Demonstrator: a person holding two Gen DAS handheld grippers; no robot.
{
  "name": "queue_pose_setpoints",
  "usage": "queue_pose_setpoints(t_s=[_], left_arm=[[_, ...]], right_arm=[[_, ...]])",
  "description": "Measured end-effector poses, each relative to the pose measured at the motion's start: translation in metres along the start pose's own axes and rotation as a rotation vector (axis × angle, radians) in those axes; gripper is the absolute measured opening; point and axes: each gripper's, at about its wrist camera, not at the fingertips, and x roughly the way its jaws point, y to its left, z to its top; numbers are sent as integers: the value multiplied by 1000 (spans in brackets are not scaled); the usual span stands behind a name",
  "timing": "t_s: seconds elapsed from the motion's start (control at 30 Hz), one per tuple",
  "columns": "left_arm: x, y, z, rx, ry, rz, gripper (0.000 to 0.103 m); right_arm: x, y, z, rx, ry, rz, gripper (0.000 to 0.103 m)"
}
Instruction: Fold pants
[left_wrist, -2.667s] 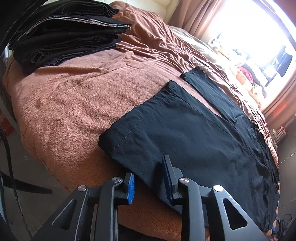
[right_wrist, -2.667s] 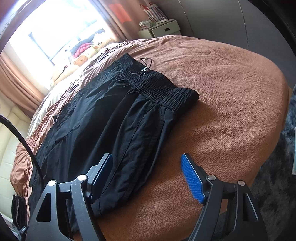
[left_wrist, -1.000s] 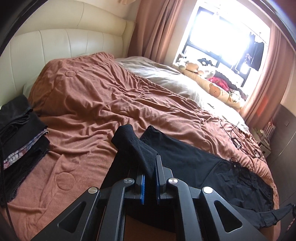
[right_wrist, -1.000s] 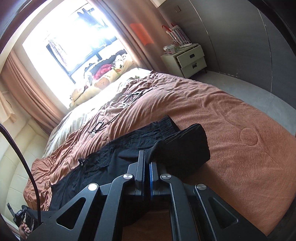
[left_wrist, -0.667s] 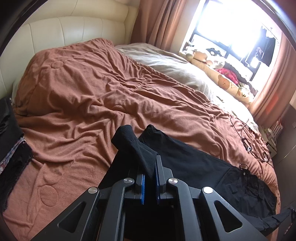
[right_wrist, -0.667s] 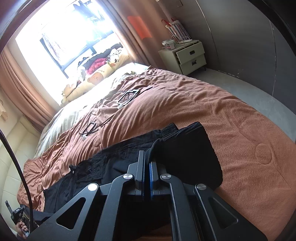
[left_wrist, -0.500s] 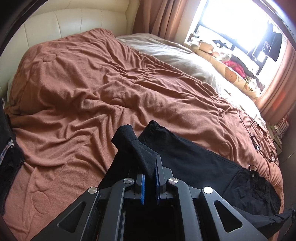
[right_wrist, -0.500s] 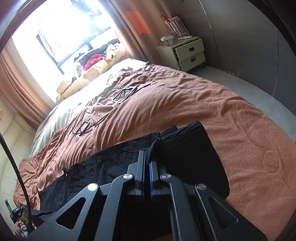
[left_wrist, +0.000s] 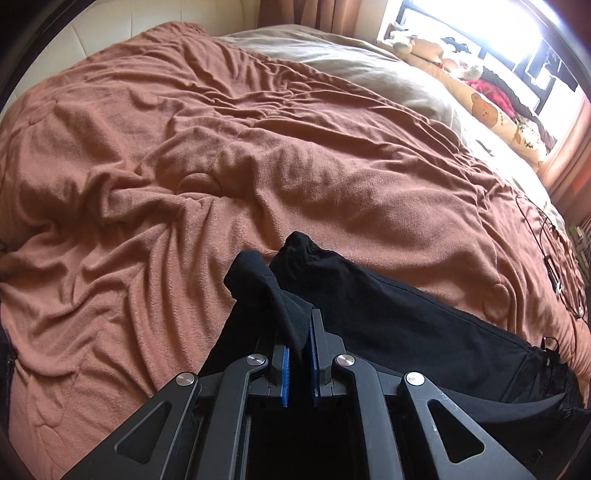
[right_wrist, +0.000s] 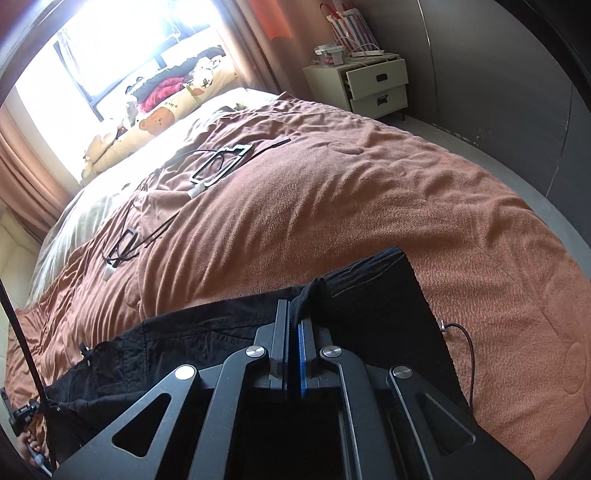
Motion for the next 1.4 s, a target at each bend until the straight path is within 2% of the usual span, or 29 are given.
queue_pose_setpoints(t_s=[0.27,0.37,0.43,0.5,0.57,0.8,0.9,1.07,1.4], left_arm=[[33,-22,14,41,36,10,9],[47,-25,15,29,77,23,11],[51,-24,14,16,96,14,14],[52,-26,14,23,99,5,19],[48,-26,14,23,87,-8,20],[39,-23,18,-20,77,-47,21],[37,-23,17,-35,85,-66,21],[28,-23,19,-36,50,-77,21],[36,-23,23,-19,49,-75,20]], right_arm=[[32,0,7,1,4,-62,0],[46,10,6,-45,43,-114,3],[47,19,2,-87,60,-132,14],[38,33,-1,-142,44,-108,57],[25,49,-8,-215,0,-99,68],[19,118,-36,-487,20,40,68],[27,146,-49,-577,54,95,68],[41,188,-69,-743,114,161,68],[82,248,-79,-992,225,193,68]])
